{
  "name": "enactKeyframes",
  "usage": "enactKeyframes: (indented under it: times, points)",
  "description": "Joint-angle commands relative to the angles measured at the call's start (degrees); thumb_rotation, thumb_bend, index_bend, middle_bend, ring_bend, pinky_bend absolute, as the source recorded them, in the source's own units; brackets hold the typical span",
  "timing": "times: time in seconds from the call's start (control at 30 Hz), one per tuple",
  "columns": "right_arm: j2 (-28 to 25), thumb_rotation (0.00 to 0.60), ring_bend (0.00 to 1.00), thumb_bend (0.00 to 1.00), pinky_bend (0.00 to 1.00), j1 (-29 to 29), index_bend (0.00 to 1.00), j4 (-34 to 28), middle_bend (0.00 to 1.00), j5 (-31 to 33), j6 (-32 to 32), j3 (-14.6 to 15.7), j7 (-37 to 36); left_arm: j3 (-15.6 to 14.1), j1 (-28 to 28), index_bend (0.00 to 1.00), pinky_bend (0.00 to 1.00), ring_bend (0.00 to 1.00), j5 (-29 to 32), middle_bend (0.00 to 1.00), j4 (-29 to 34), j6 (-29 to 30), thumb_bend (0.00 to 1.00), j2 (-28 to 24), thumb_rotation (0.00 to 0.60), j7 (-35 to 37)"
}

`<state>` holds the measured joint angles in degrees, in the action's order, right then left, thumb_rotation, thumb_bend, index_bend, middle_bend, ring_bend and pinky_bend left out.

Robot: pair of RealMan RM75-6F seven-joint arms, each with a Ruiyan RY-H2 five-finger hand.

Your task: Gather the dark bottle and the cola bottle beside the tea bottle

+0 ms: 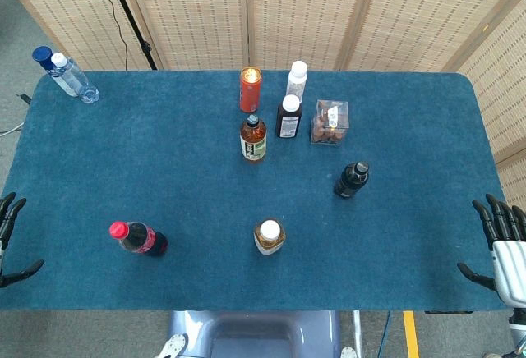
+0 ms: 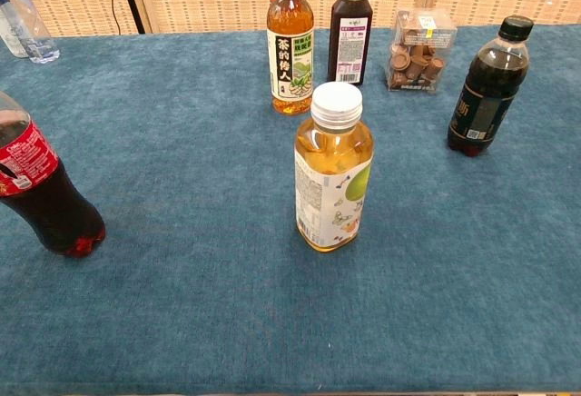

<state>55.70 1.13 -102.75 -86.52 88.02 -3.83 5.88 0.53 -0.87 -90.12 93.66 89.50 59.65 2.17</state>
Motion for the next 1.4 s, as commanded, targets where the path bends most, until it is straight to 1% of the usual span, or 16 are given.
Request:
enactKeyframes:
  times: [0.03, 0.2, 0.33, 0.67, 0.87, 0.97, 1.03, 1.13, 1.2, 1.33, 1.37, 1.4]
  points:
    - [-0.04, 0.600, 0.00, 0.00, 0.00, 0.01, 0.00, -0.01, 0.00, -0.09, -0.02, 0.05, -0.10, -0.06, -0.01, 0.00, 0.00, 0.00, -0.12, 0.00, -0.01, 0.03, 0.04, 0.01, 0.600, 0.04]
    - [-0.18, 0.600, 0.00, 0.00, 0.00, 0.11, 0.00, 0.06, 0.00, -0.39, -0.21, 0.15, -1.06, -0.31, 0.00, 0.00, 0.00, 0.00, -0.52, 0.00, -0.04, 0.10, 0.04, -0.09, 0.600, 0.35]
    - [-0.69, 0.600, 0.00, 0.00, 0.00, 0.67, 0.00, 1.05, 0.00, -1.18, -0.96, 0.19, -5.18, -0.67, 0.32, 0.00, 0.00, 0.00, -1.30, 0.00, -0.03, 0.82, 0.04, -0.63, 0.600, 1.33]
    - [-0.63, 0.600, 0.00, 0.00, 0.00, 2.10, 0.00, 3.52, 0.00, -1.07, -2.64, -0.44, -11.63, -1.21, 1.05, 0.00, 0.00, 0.00, -2.51, 0.00, 0.10, 2.32, 0.04, -1.01, 0.600, 1.48]
    - [1.16, 0.600, 0.00, 0.00, 0.00, 2.65, 0.00, 6.26, 0.00, 0.09, -2.16, -1.64, -11.64, -1.29, 1.39, 0.00, 0.00, 0.00, -2.61, 0.00, 0.14, 2.87, 0.04, -1.05, 0.600, 1.25]
    - [1.77, 0.600, 0.00, 0.00, 0.00, 3.40, 0.00, 7.39, 0.00, 0.30, -3.17, -1.91, -13.67, -1.37, 1.31, 0.00, 0.00, 0.00, -2.68, 0.00, 0.27, 2.66, 0.04, -1.14, 0.600, 1.54]
    - [2.22, 0.600, 0.00, 0.00, 0.00, 4.62, 0.00, 9.24, 0.00, 0.14, -5.53, -1.78, -18.16, -1.47, 1.43, 0.00, 0.00, 0.00, -2.94, 0.00, 0.30, 2.94, 0.04, -1.33, 0.600, 1.76]
    - [2.74, 0.600, 0.00, 0.00, 0.00, 6.69, 0.00, 12.77, 0.00, -0.21, -9.45, -1.60, -28.07, -1.58, 2.02, 0.00, 0.00, 0.00, -3.02, 0.00, 0.52, 3.89, 0.04, -1.58, 0.600, 2.12]
    - [3.52, 0.600, 0.00, 0.00, 0.00, 8.12, 0.00, 16.25, 0.00, -0.80, -11.76, -1.40, -33.94, -1.77, 2.42, 0.00, 0.00, 0.00, -3.20, 0.00, 0.70, 4.41, 0.04, -1.76, 0.600, 1.89]
    - [6.14, 0.600, 0.00, 0.00, 0.00, 11.29, 0.00, 25.14, 0.00, -3.13, -16.04, -0.36, -48.40, -1.95, 2.82, 0.00, 0.00, 0.00, -3.31, 0.00, 1.22, 4.83, 0.04, -2.04, 0.600, 1.67]
    - [6.95, 0.600, 0.00, 0.00, 0.00, 12.13, 0.00, 27.17, 0.00, -3.69, -16.94, -0.12, -52.07, -1.95, 2.75, 0.00, 0.00, 0.00, -3.20, 0.00, 1.31, 4.58, 0.04, -2.12, 0.600, 1.64]
    - [8.66, 0.600, 0.00, 0.00, 0.00, 13.78, 0.00, 29.42, 0.00, -3.49, -19.21, -0.29, -57.28, -1.94, 2.56, 0.00, 0.00, 0.00, -3.07, 0.00, 1.40, 4.15, 0.04, -2.11, 0.600, 1.53]
